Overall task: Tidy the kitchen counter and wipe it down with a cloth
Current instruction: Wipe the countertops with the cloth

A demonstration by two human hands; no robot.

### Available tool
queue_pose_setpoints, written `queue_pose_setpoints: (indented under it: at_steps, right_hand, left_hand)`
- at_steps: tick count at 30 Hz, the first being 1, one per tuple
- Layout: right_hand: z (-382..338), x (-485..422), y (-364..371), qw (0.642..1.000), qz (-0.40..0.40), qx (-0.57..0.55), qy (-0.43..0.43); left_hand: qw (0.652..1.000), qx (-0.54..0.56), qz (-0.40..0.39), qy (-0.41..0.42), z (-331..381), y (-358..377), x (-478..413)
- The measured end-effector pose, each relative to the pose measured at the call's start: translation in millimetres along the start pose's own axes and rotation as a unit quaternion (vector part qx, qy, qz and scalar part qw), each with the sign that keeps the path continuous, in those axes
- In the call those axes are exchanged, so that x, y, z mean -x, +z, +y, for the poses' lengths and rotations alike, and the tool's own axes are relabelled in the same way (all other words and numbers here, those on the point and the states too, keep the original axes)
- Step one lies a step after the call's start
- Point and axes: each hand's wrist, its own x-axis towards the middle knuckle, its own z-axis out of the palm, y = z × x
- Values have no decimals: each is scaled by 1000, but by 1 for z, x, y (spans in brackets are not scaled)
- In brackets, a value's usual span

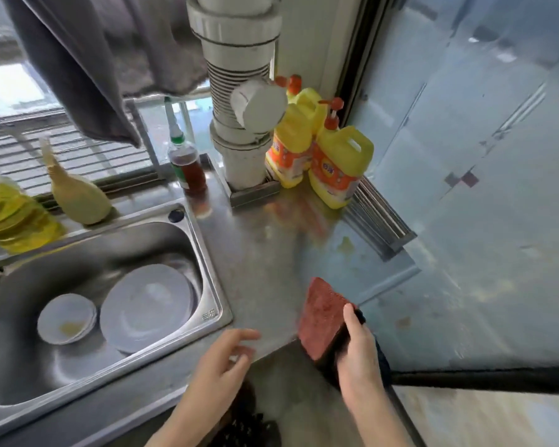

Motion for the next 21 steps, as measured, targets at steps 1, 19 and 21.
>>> queue_pose_setpoints:
  at_steps: [1, 19, 21]
  right_hand:
    - [-13, -12, -6, 998, 17, 45, -34]
    - [-34, -214, -37, 615, -41, 747, -251]
    - [-23, -223, -49, 556, -66, 785, -265]
  left_hand:
    - [1000, -1, 2, -2, -1, 2, -8]
    - [945, -256, 203, 32, -32, 100, -113]
    - [917, -309, 249, 19, -48, 111, -120]
